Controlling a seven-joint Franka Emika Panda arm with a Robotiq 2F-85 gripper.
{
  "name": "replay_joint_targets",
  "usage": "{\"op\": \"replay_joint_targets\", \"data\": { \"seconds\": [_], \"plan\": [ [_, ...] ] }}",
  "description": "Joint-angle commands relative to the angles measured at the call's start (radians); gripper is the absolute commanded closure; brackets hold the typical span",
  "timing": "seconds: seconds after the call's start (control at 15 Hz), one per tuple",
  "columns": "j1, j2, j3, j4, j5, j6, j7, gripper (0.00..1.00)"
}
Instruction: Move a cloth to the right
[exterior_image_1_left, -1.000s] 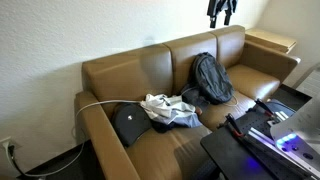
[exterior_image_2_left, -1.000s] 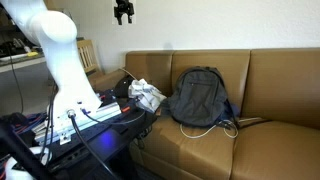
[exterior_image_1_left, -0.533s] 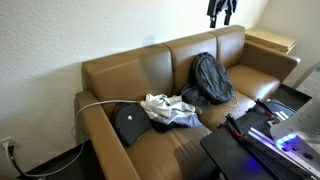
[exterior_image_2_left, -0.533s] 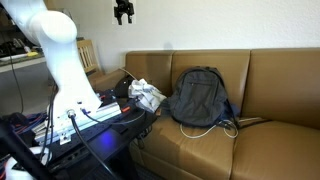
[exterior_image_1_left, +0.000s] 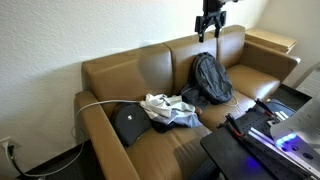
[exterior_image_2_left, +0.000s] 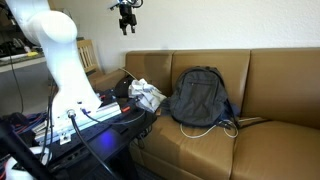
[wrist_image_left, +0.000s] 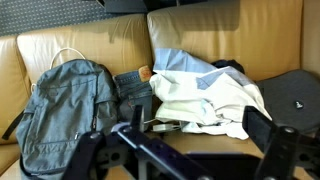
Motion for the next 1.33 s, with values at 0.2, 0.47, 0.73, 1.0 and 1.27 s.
{"op": "replay_joint_targets", "data": {
  "seconds": [0.2,0.47,0.73,1.0,1.27],
  "plan": [
    [0.072,0.251,0.019,0.027,-0.052,0.132,0.212,0.0],
    [0.084,0.239,0.004,0.01,-0.024,0.133,0.199,0.0],
    [0.117,0.362,0.002,0.051,-0.114,0.215,0.305,0.0],
    [0.197,0.524,-0.005,0.108,-0.173,0.339,0.354,0.0],
    [0.193,0.666,0.023,0.225,-0.025,0.3,0.2,0.0]
  ]
}}
